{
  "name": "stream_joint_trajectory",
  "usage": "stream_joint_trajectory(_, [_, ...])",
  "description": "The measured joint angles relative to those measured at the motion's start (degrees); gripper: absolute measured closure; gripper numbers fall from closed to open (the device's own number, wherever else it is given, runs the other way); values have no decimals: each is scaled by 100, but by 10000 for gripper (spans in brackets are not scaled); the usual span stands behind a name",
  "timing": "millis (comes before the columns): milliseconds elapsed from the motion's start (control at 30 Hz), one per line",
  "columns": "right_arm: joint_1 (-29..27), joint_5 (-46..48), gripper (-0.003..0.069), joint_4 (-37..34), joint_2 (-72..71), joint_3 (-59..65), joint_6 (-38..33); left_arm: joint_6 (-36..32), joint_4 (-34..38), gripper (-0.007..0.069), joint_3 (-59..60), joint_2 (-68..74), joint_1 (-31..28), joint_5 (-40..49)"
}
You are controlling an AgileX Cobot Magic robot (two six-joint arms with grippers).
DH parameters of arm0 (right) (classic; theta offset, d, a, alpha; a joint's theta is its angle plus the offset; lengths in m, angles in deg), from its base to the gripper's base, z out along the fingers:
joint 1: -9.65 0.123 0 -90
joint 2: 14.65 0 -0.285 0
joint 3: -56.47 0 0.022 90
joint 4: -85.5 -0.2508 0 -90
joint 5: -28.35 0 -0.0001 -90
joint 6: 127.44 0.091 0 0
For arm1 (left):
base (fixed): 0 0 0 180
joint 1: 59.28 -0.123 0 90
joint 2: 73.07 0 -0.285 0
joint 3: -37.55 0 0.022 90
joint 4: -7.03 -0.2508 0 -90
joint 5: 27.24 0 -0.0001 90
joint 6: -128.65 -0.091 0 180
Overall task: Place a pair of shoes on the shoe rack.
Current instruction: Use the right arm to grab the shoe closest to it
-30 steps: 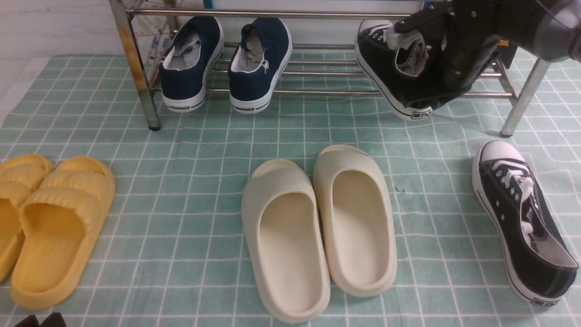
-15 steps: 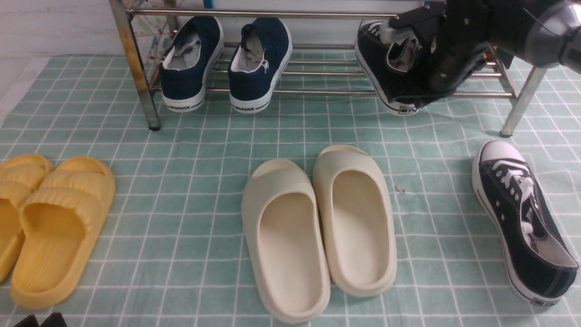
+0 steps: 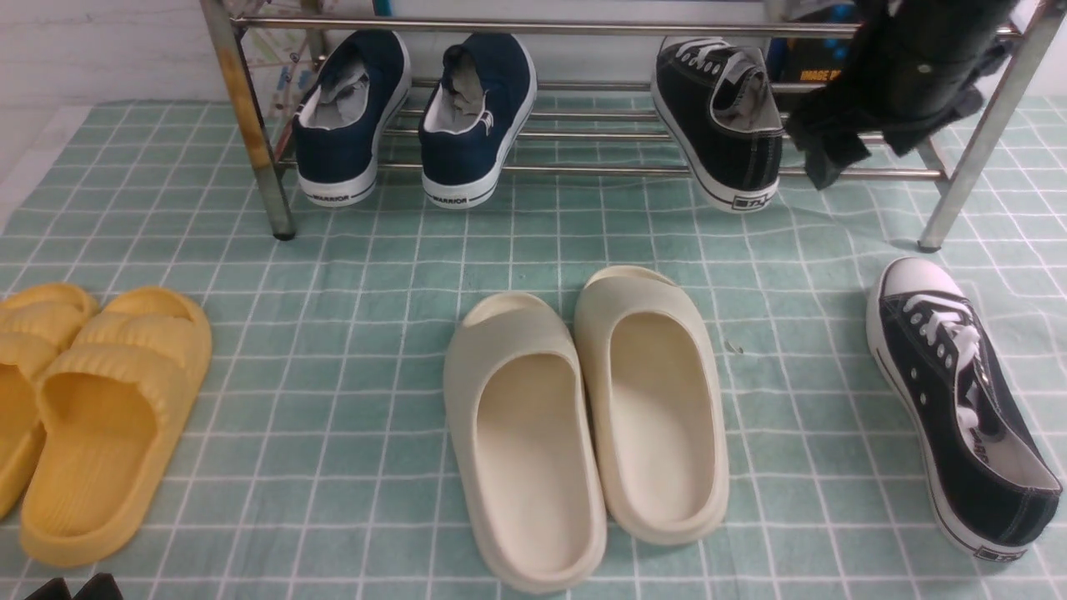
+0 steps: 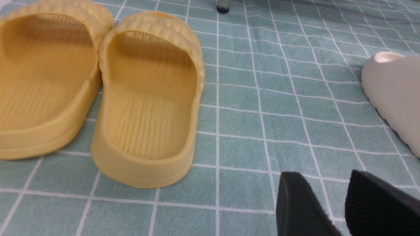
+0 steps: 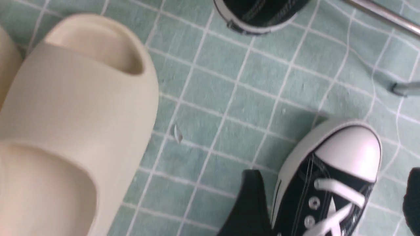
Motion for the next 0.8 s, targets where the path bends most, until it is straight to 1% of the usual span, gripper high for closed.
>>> stream_joint_trajectory(67, [2,20,70,-43,-525,672,14,0,0,386,0,0,0,0])
stream_joint_trajectory(200, [2,53,113,-43,-1516,2100,187,0,0,386,0,0,0,0])
stream_joint_trajectory(233, [2,59,116,-43,-1556,2238,206,0,0,386,0,0,0,0])
stream_joint_trajectory(267, [2,0,134,-43,-1797,2700,366,0,0,386,0,0,0,0])
stream_joint_trajectory(367, [2,-376,160,-29,-2072,3485,624,0,0,386,0,0,0,0])
stream_joint_trajectory(433, [2,-767,174,10,-2087,3934,803,0,0,386,0,0,0,0])
stream_joint_trajectory(600, [2,-1595,188,17,-1739,4719,924,0,0,386,0,0,0,0])
stream_joint_trajectory(800, [2,-1993,189,29,-1179,4929,941,0,0,386,0,0,0,0])
